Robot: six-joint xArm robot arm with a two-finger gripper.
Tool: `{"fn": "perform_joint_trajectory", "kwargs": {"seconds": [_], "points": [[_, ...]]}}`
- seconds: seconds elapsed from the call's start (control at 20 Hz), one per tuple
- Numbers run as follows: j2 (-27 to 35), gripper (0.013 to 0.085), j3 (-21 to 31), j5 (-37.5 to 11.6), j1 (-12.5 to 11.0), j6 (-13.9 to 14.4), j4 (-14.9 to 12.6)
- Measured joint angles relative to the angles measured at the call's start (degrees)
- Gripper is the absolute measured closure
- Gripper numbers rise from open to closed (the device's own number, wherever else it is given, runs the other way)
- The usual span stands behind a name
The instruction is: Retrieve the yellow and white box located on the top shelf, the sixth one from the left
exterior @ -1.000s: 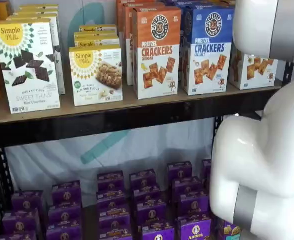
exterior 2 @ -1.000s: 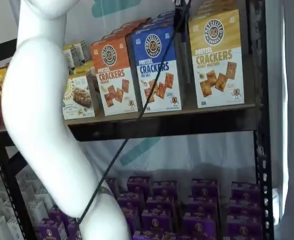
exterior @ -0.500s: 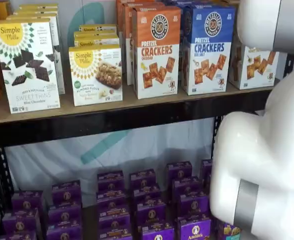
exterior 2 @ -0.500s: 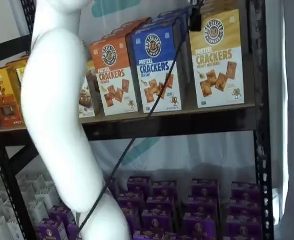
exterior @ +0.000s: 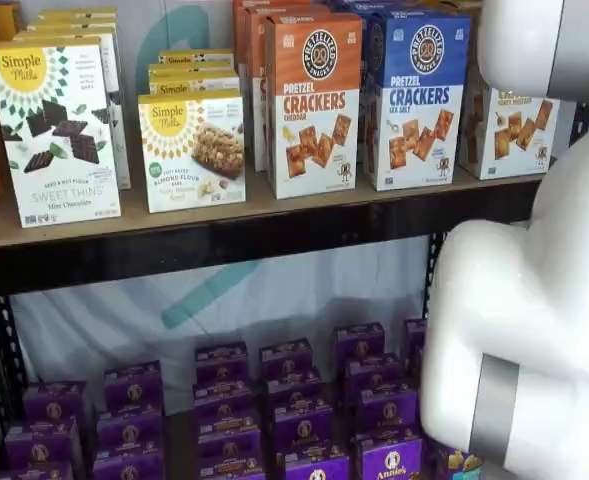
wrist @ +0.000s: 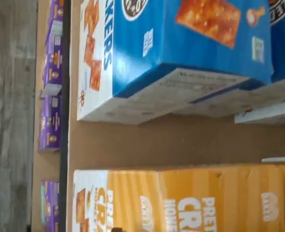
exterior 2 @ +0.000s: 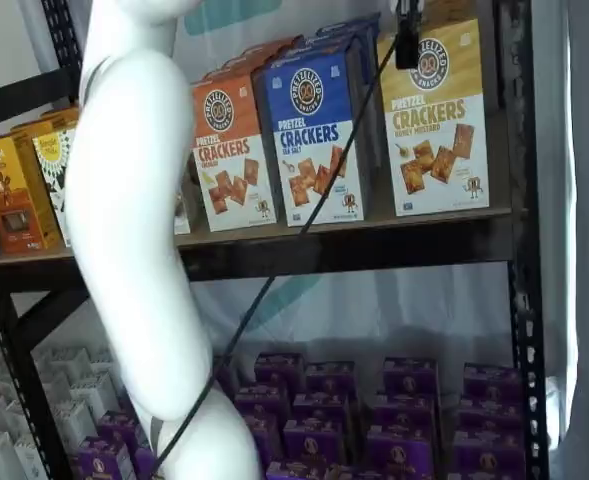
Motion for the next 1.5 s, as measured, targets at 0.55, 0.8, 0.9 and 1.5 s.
{"fn": "perform_joint_trajectory", "kwargs": {"seconds": [0.55,0.8,0.9,1.5], "points": [[4.92,0.0130,-7.45,7.42,2.52,1.32,-7.30],[5.67,0.0130,-8.99,9.25,4.09,1.79,-10.90],[5.53,0.0130,-8.72,9.23,4.47,1.92,-11.53],[5.06,0.0210,-7.75,9.48,5.48,2.39,-13.03]]}}
